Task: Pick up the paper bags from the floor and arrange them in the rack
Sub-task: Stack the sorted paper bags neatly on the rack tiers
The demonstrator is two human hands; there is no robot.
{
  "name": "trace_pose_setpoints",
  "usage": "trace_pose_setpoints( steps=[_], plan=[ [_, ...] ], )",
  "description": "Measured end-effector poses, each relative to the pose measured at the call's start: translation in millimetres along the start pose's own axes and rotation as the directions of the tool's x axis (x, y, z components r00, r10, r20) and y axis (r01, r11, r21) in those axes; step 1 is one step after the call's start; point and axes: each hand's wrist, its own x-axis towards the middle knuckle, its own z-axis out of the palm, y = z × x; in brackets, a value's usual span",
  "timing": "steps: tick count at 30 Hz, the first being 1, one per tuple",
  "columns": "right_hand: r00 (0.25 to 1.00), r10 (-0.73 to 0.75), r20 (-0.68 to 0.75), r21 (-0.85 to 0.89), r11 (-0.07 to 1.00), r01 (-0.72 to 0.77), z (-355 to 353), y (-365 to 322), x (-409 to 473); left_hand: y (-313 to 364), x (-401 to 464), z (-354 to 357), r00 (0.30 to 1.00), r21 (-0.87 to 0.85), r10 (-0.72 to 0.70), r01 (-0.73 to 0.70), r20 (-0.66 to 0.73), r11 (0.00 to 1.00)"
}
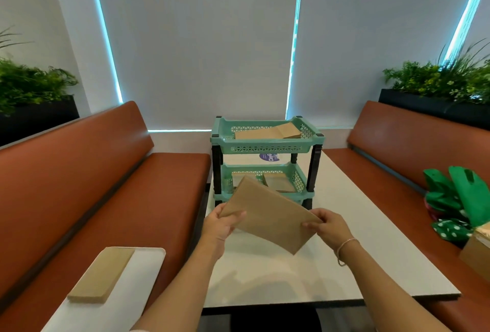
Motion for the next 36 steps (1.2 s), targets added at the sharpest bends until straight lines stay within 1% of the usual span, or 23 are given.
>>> trace_pose_setpoints(
  steps=[4,8,10,12,15,17,19,22,25,29,33,36],
  plan=[
    [0.998,0.003,-0.056,0.147,0.989,0.005,2.8,3.0,4.4,-8.3,1.2,-4.0,1.0,0.251,0.022,-0.02,-0.005,0.968],
    [0.998,0.007,-0.068,0.174,0.985,0.005,13.4,12.8,3.9,-25.8,3.5,-7.2,0.999,0.342,-0.013,0.028,-0.047,0.939],
    [0.996,0.069,-0.053,0.143,0.988,-0.061,20.4,28.2,2.5,-37.7,2.1,-10.2,0.997,0.399,-0.054,0.071,-0.055,0.914],
    [0.988,0.151,-0.036,0.038,0.988,-0.15,28.7,51.3,-2.5,-53.9,-5.0,-13.6,0.992,0.49,-0.103,0.122,-0.066,0.863],
    [0.975,0.213,-0.057,-0.099,0.971,-0.218,38.9,80.8,-9.5,-73.1,-21.1,-16.7,0.99,0.585,-0.109,0.143,-0.093,0.798],
    [0.97,0.235,-0.061,-0.144,0.96,-0.242,41.1,88.5,-9.3,-77.0,-26.5,-16.2,0.992,0.618,-0.097,0.127,-0.083,0.776],
    [0.969,0.239,-0.057,-0.151,0.958,-0.245,40.4,85.9,-6.8,-74.4,-25.9,-13.2,0.995,0.645,-0.068,0.095,-0.066,0.758],
    [0.973,0.222,-0.071,-0.106,0.968,-0.228,35.7,74.6,0.2,-60.0,-20.0,-4.4,0.998,0.619,0.004,0.038,-0.065,0.784],
    [0.979,0.173,-0.106,-0.084,0.98,-0.182,31.3,66.9,4.1,-48.2,-16.9,0.3,0.997,0.582,0.019,0.026,-0.07,0.813],
    [0.978,0.164,-0.132,-0.076,0.982,-0.175,33.6,71.0,-0.1,-54.1,-17.4,-7.5,0.994,0.582,0.003,0.06,-0.106,0.811],
    [0.976,0.168,-0.14,-0.147,0.971,-0.189,38.2,74.8,-3.9,-65.1,-22.5,-12.6,0.994,0.599,-0.072,0.105,-0.079,0.794],
    [0.975,0.183,-0.125,-0.191,0.96,-0.205,37.4,68.9,-2.2,-63.5,-22.3,-10.4,0.994,0.624,-0.087,0.108,-0.064,0.774]
  ],
)
